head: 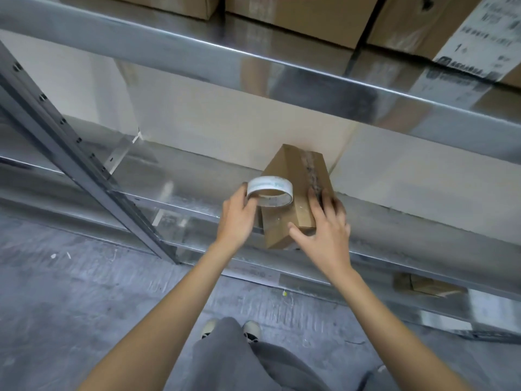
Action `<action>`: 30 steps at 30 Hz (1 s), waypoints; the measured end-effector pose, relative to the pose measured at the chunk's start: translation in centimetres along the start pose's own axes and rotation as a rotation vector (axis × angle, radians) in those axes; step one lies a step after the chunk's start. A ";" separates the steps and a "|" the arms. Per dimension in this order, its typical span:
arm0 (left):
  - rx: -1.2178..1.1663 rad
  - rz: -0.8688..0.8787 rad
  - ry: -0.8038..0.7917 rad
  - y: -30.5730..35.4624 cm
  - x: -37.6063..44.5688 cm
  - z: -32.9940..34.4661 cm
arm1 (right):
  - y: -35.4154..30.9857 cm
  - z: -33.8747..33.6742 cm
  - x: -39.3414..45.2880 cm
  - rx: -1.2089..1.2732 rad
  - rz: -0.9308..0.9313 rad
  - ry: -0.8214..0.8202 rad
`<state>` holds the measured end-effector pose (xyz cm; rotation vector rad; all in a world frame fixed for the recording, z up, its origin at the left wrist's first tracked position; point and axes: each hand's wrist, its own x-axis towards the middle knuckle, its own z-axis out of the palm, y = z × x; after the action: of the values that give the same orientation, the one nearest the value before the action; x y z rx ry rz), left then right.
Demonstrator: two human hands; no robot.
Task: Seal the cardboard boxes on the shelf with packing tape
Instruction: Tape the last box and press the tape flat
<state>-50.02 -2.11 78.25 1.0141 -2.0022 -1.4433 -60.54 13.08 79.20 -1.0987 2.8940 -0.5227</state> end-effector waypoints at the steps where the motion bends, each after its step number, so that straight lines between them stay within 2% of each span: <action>1: 0.118 0.080 -0.014 0.5 0.3 -0.4 | 0.2 -0.1 0.1 0.015 -0.001 -0.006; 4: 0.277 0.243 -0.030 1.4 0.4 -1.0 | 0.9 -0.4 0.4 0.079 0.003 -0.012; 6: 0.295 0.243 -0.034 1.0 0.1 -1.4 | 1.9 -0.7 0.6 0.166 0.007 -0.008; 9: 0.277 0.180 -0.068 -0.6 -1.1 -1.5 | 3.2 -1.2 1.0 0.292 -0.007 -0.041; 12: 0.144 0.065 -0.062 -1.9 -3.1 -0.5 | 3.5 -1.8 1.4 0.329 -0.072 -0.103; 14: 0.085 -0.016 -0.069 -2.8 -4.1 0.1 | 3.6 -2.4 1.8 0.315 -0.087 -0.202; 17: 0.165 -0.026 -0.195 -3.7 -4.8 -0.2 | 4.3 -3.3 2.6 0.223 -0.164 -0.366; 20: 0.162 -0.059 -0.302 -2.8 -5.3 -0.4 | 5.0 -3.7 3.0 0.170 -0.213 -0.473; 23: -0.102 -0.170 -0.351 -0.4 -5.6 0.7 | 5.2 -3.6 3.8 0.201 -0.206 -0.505; 25: -0.197 -0.231 -0.357 0.8 -5.2 1.9 | 5.3 -3.7 4.5 0.213 -0.202 -0.535; 30: -0.235 -0.301 -0.452 2.8 -4.4 4.8 | 5.3 -4.2 5.1 0.242 -0.206 -0.586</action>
<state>-51.63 4.75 79.47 0.9806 -1.9596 -2.1761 -68.33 14.76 82.12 -1.2573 2.1747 -0.4437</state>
